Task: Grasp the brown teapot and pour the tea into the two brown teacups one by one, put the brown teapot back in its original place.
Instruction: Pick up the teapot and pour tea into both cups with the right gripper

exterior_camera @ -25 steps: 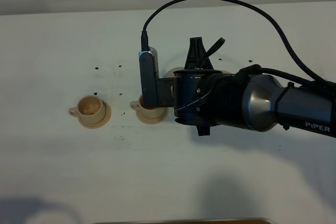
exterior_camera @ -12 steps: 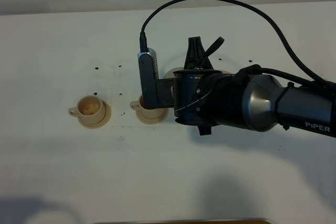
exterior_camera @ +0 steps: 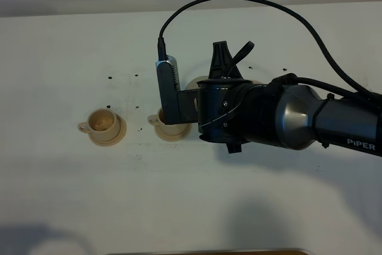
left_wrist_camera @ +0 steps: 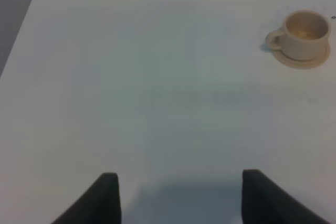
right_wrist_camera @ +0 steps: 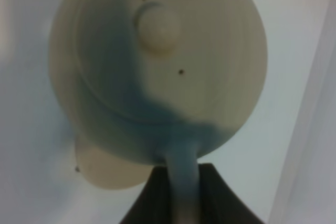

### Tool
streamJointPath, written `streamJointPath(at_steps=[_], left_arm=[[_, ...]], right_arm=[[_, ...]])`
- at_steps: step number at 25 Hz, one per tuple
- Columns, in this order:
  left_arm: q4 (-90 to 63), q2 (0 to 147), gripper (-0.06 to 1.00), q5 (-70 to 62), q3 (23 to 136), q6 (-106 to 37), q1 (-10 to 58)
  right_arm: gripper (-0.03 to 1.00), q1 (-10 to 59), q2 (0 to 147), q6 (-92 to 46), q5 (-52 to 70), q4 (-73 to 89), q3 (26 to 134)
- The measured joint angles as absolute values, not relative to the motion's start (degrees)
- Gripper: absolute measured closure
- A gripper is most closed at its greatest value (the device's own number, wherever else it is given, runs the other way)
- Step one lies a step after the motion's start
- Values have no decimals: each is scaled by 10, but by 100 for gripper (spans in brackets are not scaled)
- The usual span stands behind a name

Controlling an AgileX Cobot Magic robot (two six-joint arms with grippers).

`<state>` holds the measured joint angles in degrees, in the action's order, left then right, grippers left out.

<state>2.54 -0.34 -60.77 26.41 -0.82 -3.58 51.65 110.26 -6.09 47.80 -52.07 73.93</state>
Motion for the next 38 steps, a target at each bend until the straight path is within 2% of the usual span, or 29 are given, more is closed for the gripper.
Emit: streamJointPath(at_steps=[38], left_arm=[[25, -3, 46, -608, 264, -8, -36]], right_arm=[[86, 522, 1103, -67, 479, -555, 739]])
